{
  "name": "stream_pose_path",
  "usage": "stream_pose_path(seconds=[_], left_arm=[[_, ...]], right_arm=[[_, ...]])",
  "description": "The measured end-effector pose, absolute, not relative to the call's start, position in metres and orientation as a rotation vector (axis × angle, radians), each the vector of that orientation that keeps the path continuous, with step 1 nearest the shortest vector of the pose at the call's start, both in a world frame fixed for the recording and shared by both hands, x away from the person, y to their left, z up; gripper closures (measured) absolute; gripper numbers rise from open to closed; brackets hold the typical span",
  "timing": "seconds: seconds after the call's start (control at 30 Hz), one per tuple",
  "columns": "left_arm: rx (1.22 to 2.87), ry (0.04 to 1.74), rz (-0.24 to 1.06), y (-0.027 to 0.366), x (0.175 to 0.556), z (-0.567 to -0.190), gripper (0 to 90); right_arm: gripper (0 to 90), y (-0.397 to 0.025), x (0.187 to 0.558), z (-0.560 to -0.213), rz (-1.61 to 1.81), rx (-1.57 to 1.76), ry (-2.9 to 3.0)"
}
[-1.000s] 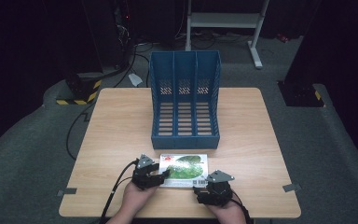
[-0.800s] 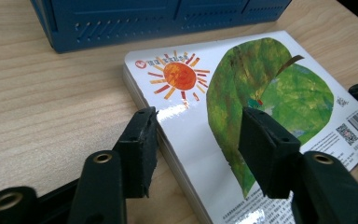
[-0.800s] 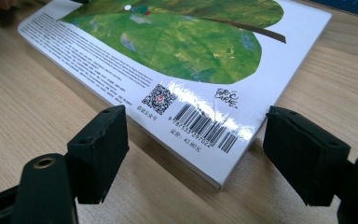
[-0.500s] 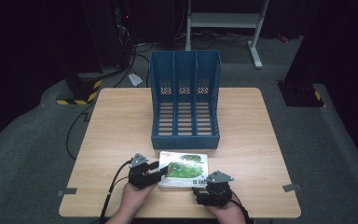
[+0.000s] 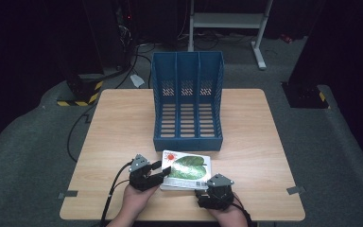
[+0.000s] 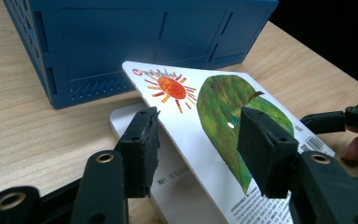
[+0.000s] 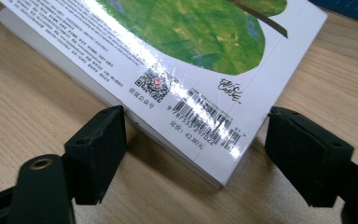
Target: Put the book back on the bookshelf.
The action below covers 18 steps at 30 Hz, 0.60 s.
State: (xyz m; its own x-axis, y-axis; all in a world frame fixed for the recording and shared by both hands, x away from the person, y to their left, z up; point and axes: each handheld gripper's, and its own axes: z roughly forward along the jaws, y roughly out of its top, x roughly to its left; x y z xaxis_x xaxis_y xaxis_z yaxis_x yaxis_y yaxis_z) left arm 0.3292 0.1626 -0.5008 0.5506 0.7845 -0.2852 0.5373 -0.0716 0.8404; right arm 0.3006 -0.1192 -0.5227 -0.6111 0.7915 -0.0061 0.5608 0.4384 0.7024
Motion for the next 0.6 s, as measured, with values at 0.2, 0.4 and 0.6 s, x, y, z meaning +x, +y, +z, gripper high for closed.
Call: stream_pose_path(seconds=[0.2, 0.4, 0.6], left_arm=[[1.736, 1.116, 0.272, 0.1638, 0.3297, -0.501, 47.9], [1.755, 1.121, 0.272, 0.1637, 0.3305, -0.5031, 46.7], [1.767, 1.137, 0.249, 0.1642, 0.3336, -0.507, 44.2]], right_arm=[[24.7, -0.1243, 0.3021, -0.5218, 1.021, 1.215, 2.352], [25.7, -0.1251, 0.3015, -0.5215, 1.032, 1.214, 2.346], [27.4, -0.1251, 0.3012, -0.5217, 1.033, 1.215, 2.338]])
